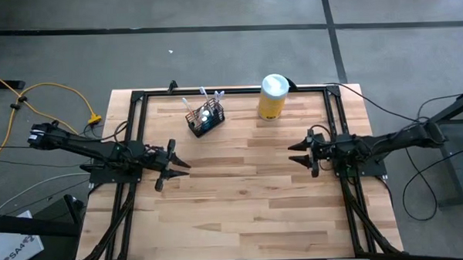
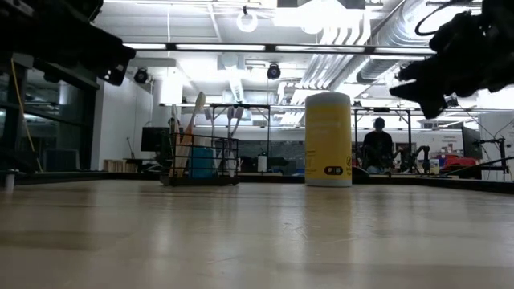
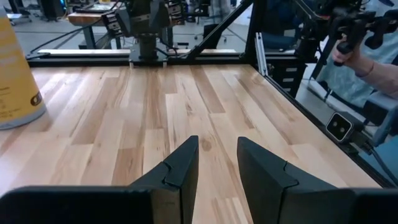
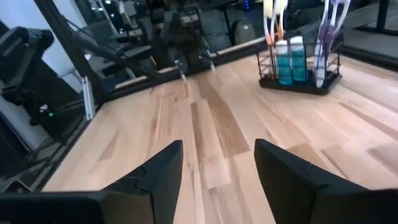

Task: Pick & Place toothbrushing station
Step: Return to Home Position

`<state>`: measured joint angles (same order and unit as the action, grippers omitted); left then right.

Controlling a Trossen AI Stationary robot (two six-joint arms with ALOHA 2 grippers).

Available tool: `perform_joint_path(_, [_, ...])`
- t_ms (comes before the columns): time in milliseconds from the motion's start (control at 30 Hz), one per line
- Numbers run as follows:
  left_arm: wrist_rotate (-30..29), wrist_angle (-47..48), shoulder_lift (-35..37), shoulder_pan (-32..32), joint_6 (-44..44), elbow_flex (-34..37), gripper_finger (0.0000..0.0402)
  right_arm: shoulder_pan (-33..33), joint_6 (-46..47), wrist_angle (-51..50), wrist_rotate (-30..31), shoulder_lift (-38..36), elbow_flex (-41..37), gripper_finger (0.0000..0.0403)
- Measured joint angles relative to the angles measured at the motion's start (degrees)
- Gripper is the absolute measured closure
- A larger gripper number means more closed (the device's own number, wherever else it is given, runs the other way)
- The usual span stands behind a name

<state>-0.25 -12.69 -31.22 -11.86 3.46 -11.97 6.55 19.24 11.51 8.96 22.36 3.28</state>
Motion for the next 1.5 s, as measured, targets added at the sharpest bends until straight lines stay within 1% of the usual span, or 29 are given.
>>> perform_joint_path(167, [-0.02,0.18,0.0,0.0,-0.32,0.0,0.0296,-0.07,-0.01,0.06,0.12,-1.16,-1.54,0.0211])
perform_joint_path(267, [-0.59,0.17,0.0,0.0,-0.39,0.0,0.0296,-0.07,0.3,-0.21,1.52,-2.03,-2.74,0.0211])
perform_joint_path(467, [-0.87,0.31,0.0,0.0,-0.2,0.0,0.0296,-0.18,-0.37,-1.59,2.83,-3.43,-2.77,0.0211])
perform_joint_path(600, [-0.96,0.74,0.0,0.0,-0.17,0.02,0.0296,-1.68,-0.69,-5.03,2.94,-4.43,-2.79,0.0211])
perform_joint_path(733, [-0.94,0.97,0.0,0.0,-0.17,0.02,0.0296,-3.57,0.49,-8.35,2.26,-5.24,-2.81,0.0211])
perform_joint_path(833, [-0.96,1.41,0.0,0.0,-0.2,0.31,0.0296,-4.69,-0.26,-8.66,-0.36,-5.26,-2.81,0.0211])
perform_joint_path(933, [-1.88,1.45,0.0,0.0,0.22,1.34,0.0296,-5.58,-0.48,-9.08,-1.98,-5.26,-2.84,0.0211])
perform_joint_path(1033, [-4.97,1.16,0.0,0.0,1.41,2.98,0.0296,-6.11,-0.58,-9.2,-2.22,-5.26,-2.84,0.0211])
perform_joint_path(1167, [-8.05,-3.07,0.82,0.02,1.75,6.47,0.0296,-6.76,-0.34,-9.51,-3.73,-5.26,-2.86,0.0211])
perform_joint_path(1300, [-8.28,-9.53,2.67,0.15,1.77,11.19,0.0296,-7.08,0.09,-9.6,-5.04,-5.26,-2.86,0.0211])
perform_joint_path(1500, [-8.39,-7.77,5.06,0.17,1.0,11.23,0.0296,-7.08,0.32,-9.6,-4.86,-5.24,-2.88,0.0211])
